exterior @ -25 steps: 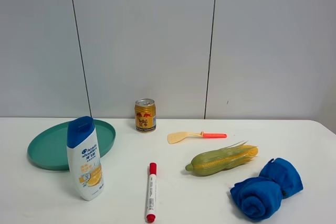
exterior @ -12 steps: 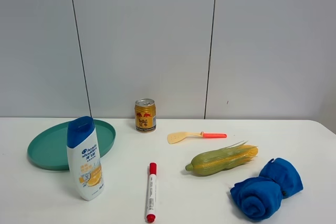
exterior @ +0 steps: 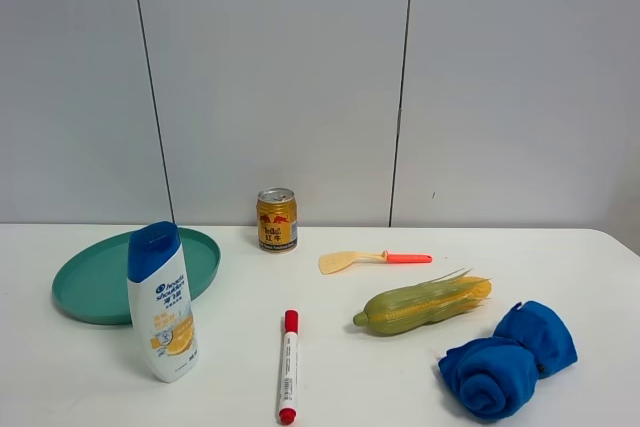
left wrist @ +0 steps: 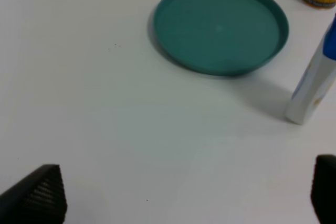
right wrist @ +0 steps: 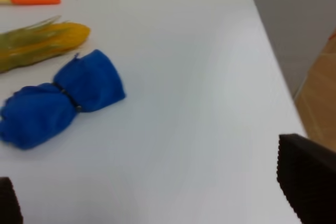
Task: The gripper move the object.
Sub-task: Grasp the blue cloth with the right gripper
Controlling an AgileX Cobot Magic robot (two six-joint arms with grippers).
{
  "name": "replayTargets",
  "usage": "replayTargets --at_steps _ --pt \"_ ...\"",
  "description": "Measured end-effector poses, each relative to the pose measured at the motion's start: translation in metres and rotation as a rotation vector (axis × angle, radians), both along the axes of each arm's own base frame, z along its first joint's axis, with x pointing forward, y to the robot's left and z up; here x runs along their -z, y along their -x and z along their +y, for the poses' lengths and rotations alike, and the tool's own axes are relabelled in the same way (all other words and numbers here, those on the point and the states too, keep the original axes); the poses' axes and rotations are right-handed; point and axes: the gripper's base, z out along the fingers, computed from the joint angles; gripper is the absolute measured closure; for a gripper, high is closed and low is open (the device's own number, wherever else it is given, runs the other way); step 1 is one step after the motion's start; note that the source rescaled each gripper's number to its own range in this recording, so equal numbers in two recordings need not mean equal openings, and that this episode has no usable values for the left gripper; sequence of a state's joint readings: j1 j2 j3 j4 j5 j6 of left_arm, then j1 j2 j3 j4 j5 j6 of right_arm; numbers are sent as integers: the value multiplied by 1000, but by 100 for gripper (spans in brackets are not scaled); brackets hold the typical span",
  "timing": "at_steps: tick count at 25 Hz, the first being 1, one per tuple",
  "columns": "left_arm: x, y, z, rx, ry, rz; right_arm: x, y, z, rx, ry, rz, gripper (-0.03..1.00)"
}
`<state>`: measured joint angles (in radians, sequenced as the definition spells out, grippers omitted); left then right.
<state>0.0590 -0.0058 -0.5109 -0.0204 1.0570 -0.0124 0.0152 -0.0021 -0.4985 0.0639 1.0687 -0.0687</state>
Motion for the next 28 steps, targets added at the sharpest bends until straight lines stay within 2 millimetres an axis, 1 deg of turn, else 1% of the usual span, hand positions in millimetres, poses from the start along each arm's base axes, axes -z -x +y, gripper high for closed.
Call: replayTargets --at_steps 2,7,14,19,24,28 --pt "0 0 0 0 0 0 0 -3 3 -2 -62 26 -3" --pt "0 0 0 0 0 0 -8 -28 5 7 -109 171 -3" --pt "0 0 0 0 0 0 -37 -68 6 16 -108 275 -3" --pt "0 0 0 0 0 0 -50 -100 6 21 -108 338 -3" --pt "0 0 0 0 0 0 -51 -129 7 23 -102 423 -3" --pt "0 0 0 0 0 0 -44 -148 7 25 -106 496 -3"
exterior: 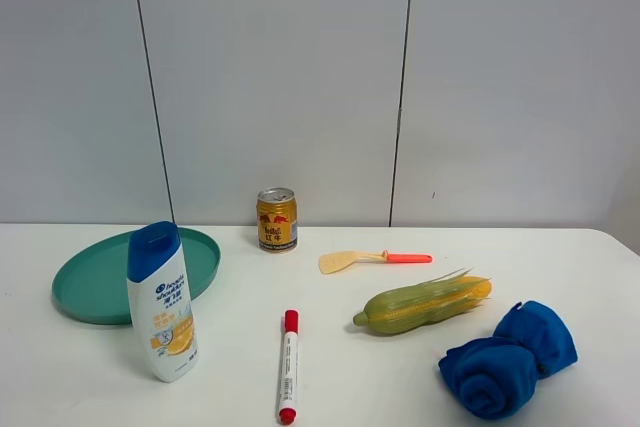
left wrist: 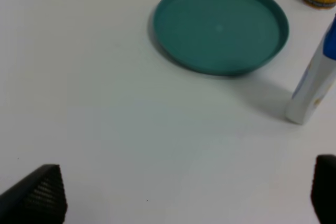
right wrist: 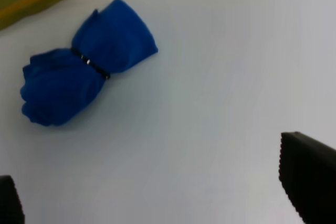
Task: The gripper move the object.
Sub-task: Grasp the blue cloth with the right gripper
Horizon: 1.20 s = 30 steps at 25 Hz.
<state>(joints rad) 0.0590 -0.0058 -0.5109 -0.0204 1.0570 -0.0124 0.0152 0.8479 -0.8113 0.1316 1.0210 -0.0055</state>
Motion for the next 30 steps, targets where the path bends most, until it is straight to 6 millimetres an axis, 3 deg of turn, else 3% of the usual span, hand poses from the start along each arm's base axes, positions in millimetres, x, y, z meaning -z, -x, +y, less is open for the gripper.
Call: replayTargets --at_steps 13,26,30 --pt "0 0 0 0 0 0 20 -36 6 235 -224 120 -3" --pt "0 0 0 0 0 0 84 -82 6 436 -241 464 -3" --pt "0 0 0 0 0 0 88 -99 7 472 -258 466 -3"
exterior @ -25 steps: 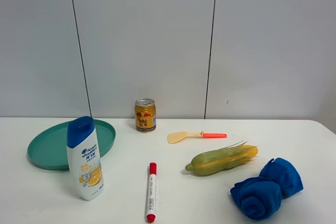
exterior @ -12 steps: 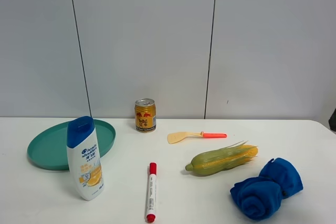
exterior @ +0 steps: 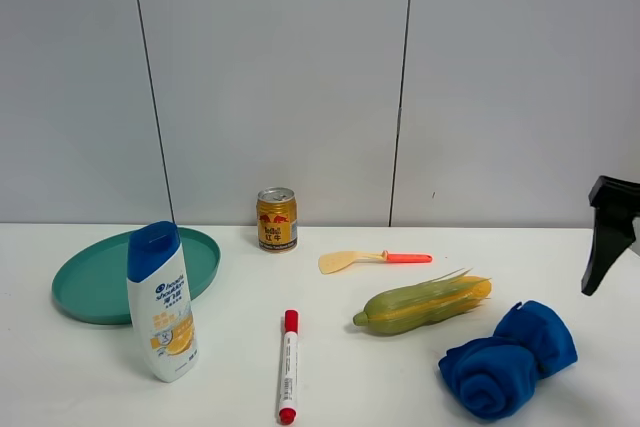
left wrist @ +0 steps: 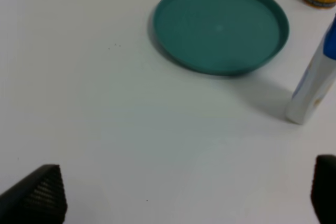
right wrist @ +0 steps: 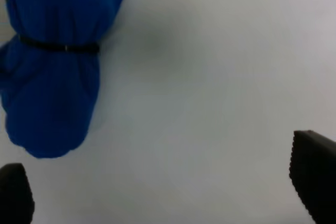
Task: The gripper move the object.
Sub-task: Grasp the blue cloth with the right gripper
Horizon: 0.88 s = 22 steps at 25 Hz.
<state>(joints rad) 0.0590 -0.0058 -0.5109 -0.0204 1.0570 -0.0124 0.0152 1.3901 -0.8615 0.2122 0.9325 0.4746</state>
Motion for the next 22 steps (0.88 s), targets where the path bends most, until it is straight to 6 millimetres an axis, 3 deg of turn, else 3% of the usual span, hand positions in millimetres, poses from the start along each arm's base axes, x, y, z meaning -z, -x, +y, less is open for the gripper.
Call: replayTargets --at_steps 8,14,22 --pt "0 0 0 0 0 0 -15 -37 5 66 -59 -68 -3" --pt "0 0 0 0 0 0 -4 -59 13 96 -75 -1 -3" --pt "0 0 0 0 0 0 13 -67 23 111 -86 102 -3"
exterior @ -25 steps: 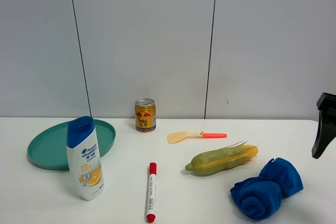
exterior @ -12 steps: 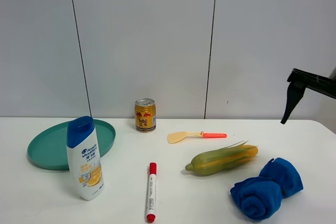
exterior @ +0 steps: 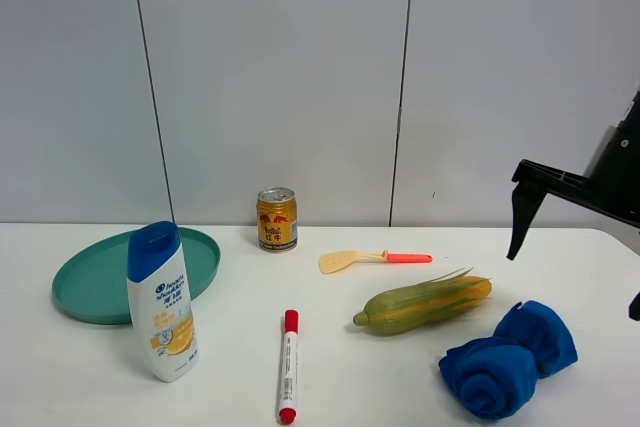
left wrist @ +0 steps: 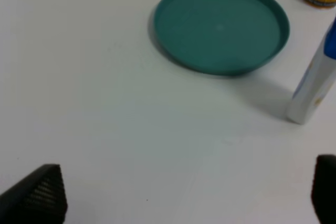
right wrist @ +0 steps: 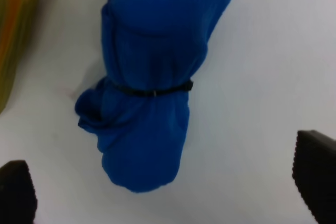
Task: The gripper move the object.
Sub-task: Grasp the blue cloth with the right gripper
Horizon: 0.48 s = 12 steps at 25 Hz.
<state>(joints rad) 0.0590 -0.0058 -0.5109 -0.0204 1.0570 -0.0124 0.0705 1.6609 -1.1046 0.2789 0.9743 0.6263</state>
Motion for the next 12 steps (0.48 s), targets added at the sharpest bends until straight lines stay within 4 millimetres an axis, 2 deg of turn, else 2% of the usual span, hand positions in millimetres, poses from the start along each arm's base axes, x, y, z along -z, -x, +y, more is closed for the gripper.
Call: replayTargets --at_steps 12 --pt "0 0 0 0 0 0 22 -5 2 38 16 83 -3"
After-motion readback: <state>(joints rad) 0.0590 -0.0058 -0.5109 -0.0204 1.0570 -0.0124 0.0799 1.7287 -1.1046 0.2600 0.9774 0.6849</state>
